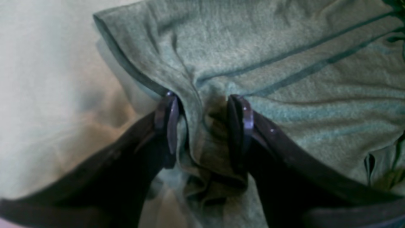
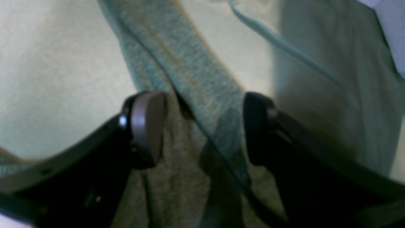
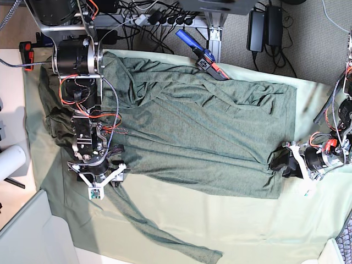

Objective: Fold the T-shirt properly
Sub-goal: 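Swing the right arm over the shirt, holding its side edge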

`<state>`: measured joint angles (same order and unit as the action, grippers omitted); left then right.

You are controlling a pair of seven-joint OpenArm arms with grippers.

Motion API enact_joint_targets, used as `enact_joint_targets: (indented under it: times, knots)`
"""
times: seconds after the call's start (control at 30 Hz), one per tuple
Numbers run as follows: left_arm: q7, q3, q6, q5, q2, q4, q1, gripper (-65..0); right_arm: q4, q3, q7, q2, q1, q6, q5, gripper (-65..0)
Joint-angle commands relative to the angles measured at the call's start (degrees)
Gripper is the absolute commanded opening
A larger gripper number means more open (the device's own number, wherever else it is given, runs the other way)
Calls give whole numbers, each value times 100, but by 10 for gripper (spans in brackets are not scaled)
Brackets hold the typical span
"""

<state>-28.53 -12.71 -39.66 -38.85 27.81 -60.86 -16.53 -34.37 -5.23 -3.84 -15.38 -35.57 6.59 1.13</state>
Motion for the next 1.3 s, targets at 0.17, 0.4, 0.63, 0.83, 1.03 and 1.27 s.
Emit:
enact_joint_targets:
  times: [0.17, 0.4, 0.63, 0.83, 1.03, 1.27]
  knots:
    - [133, 35, -34, -101, 92, -96, -140, -368, -66, 13, 109, -66, -186, -61, 168, -610]
    - [153, 35, -34, -96, 92, -96, -138, -368, -496, 15, 142, -105, 22, 2, 166, -650]
    - [153, 35, -34, -68, 92, -96, -138, -368, -2011, 17, 76, -101, 872, 11, 168, -650]
    - [164, 35, -34, -70, 92, -96, -138, -368, -3010, 24, 9, -111, 1530, 11, 168, -650]
    - [170, 35, -34, -72, 92, -96, -138, -368, -3731, 48, -186, -260, 2124, 4, 297, -650]
    - [170, 35, -34, -72, 92, -96, -138, -368, -4586, 105, -267, -610, 2916, 4, 302, -650]
